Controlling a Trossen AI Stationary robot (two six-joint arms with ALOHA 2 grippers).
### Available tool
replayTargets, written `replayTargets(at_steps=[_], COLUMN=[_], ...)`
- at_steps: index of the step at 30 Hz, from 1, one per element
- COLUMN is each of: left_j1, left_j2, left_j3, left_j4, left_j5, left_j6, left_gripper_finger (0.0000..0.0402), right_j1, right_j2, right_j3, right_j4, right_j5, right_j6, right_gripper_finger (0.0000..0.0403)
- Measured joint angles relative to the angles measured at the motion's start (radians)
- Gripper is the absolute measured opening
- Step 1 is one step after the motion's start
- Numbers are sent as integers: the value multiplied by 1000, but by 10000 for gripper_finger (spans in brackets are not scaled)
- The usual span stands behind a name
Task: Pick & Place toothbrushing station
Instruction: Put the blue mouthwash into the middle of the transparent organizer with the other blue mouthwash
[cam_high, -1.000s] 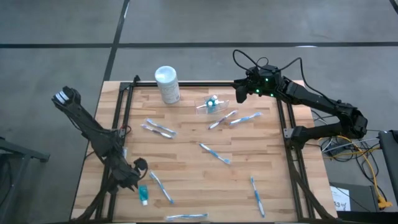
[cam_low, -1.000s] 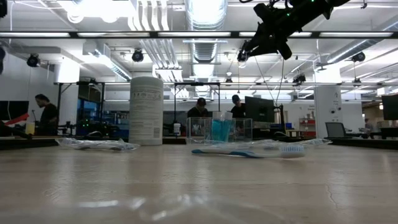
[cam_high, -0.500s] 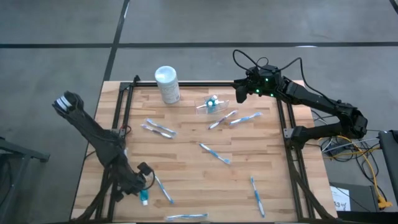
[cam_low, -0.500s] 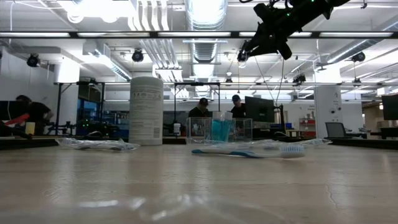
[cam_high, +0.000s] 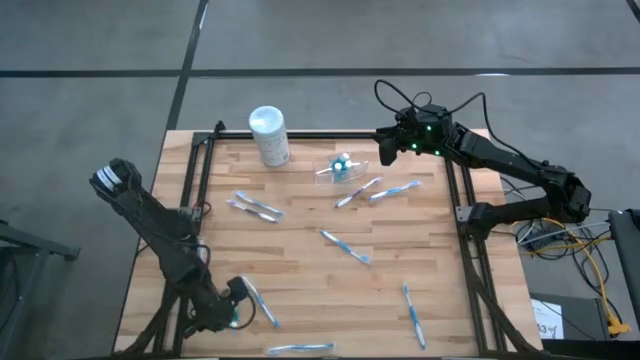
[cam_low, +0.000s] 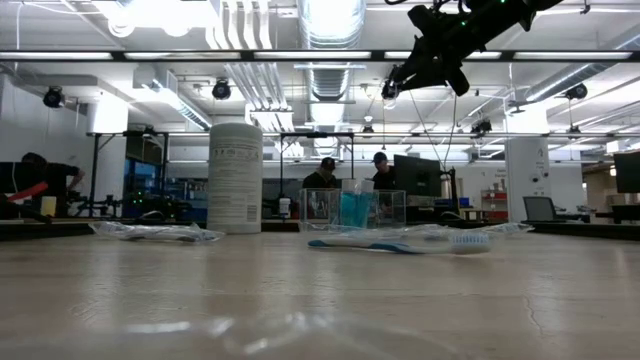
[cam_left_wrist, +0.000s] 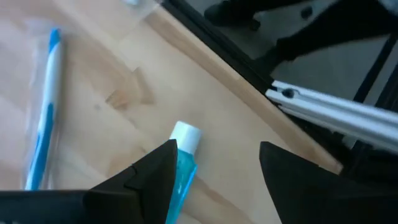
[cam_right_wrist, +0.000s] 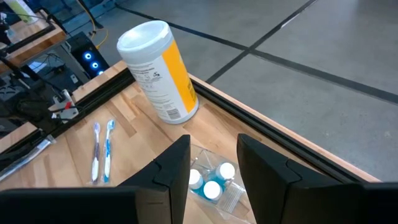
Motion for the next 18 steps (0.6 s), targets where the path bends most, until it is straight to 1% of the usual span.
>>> replayTargets(at_steps=[3, 8, 12, 18], left_j1=[-1, 2, 2, 2], left_j2=[30, 88, 131, 184], left_j3=[16, 53, 75, 75], left_j4=[-4, -12, -46, -57], left_j5=[-20, -32, -48, -84], left_j6=[28, -41, -44, -48], left_gripper_finger=[229, 229, 229, 229], right_j1=[0, 0, 0, 0], right_j2=[0, 0, 0, 0], right_j3=[0, 0, 0, 0], right_j4=[0, 0, 0, 0], right_j5=[0, 0, 0, 0], right_j6=[0, 0, 0, 0], right_gripper_finger=[128, 128, 128, 128])
